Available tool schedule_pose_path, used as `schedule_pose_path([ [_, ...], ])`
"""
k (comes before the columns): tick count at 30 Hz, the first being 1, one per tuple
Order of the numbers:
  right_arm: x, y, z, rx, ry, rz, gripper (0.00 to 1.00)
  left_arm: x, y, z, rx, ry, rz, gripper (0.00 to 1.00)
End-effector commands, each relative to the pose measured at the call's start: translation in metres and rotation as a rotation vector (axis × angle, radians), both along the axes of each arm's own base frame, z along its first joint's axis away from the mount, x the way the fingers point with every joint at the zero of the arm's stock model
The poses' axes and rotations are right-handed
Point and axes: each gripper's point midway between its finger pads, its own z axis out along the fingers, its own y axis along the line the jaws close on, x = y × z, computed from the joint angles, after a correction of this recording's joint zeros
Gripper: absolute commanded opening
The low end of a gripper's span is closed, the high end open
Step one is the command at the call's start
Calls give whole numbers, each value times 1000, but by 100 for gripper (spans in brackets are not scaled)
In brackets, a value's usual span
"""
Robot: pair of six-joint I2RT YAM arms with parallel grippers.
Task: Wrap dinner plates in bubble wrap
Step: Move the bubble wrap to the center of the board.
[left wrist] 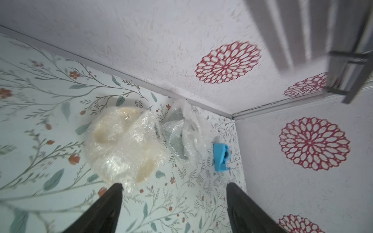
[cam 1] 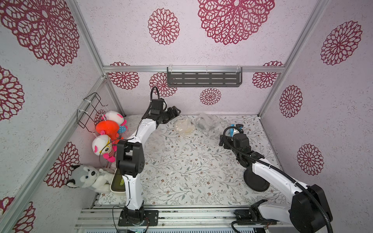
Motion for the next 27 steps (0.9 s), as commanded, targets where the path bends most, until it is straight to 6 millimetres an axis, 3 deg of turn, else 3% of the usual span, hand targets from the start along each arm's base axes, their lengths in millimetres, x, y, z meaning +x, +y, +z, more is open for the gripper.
schedule_pose_path([
  [1,-1,-13,27,19,-77,-52,99,-16,84,-67,228,157,268,92],
  [3,-1,-19,30,14,-79,-69,99,-24,107,-98,252,252,317,99],
  [6,-1,-30,31,9,-47,-102,99,-35,115,-130,271,343,321,98],
  [8,-3,-37,30,-3,-32,-118,99,-42,114,-164,269,418,308,98],
  [13,-11,-53,23,-14,-10,-131,99,-56,106,-202,231,507,283,98],
  [16,-17,-59,18,-23,3,-129,99,-78,96,-225,208,573,271,98],
  [19,-26,-66,11,-32,18,-136,99,-113,64,-241,141,635,223,98],
  [23,-33,-63,3,11,19,-91,99,-172,-9,-238,92,672,97,98],
  [25,-34,-53,-3,36,31,-30,99,-198,-46,-243,39,714,30,98],
  [27,-32,-36,-10,63,48,65,99,-215,-105,-230,-112,722,-93,98],
])
